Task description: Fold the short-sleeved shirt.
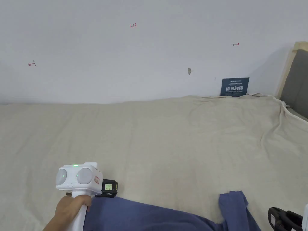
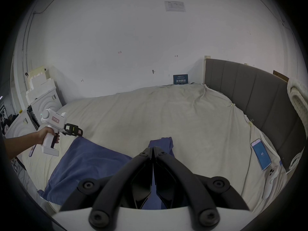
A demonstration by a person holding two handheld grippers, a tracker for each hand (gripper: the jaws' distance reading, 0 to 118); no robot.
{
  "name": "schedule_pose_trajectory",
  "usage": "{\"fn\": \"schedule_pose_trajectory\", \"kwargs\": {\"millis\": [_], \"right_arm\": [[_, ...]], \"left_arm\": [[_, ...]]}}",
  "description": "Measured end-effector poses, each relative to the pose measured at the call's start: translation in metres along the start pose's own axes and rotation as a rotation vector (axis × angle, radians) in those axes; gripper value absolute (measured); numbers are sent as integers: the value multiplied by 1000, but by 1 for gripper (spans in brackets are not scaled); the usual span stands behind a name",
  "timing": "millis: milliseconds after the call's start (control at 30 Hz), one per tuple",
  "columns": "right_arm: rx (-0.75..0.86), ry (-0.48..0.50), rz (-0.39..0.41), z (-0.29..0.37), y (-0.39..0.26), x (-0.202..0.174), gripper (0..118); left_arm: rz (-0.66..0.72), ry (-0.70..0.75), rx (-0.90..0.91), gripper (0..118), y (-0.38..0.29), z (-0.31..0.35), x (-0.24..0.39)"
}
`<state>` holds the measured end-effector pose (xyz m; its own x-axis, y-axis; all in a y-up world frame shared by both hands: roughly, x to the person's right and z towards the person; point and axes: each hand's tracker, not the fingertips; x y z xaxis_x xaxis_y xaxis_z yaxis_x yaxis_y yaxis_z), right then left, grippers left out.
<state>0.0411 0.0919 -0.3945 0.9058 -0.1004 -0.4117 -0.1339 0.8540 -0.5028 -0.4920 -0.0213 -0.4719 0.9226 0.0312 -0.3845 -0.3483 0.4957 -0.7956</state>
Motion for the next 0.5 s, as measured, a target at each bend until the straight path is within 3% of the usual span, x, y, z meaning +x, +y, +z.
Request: {"fn": "schedule_pose_trajectory", "kwargs": {"millis": [167,233,333,367,400,433,500], "right_arm": [[-30,-14,-10,-2,-2,-1,1],[-41,-26,-3,-1,-3,-2,1],[-61,-35,1,-1,-2,1,1],[-66,-47,8,-3,-2,2,1],[-68,-51,10,-5,-2,4,1],[-71,-58,6,-7,-2,8,1],[-88,-68,11,-15,-1,14,1]], "left_arm": [[-55,40,-35,103,-8,-15,2],[-65,14,-57,76,-11,-14,6],[-47,-1,-45,51,-13,-8,10],[-46,-10,-48,36,-15,3,15],[-58,-6,-41,12,-17,10,19],[-63,-13,-37,3,-18,13,20],[-61,-53,-37,3,-22,24,22]]}}
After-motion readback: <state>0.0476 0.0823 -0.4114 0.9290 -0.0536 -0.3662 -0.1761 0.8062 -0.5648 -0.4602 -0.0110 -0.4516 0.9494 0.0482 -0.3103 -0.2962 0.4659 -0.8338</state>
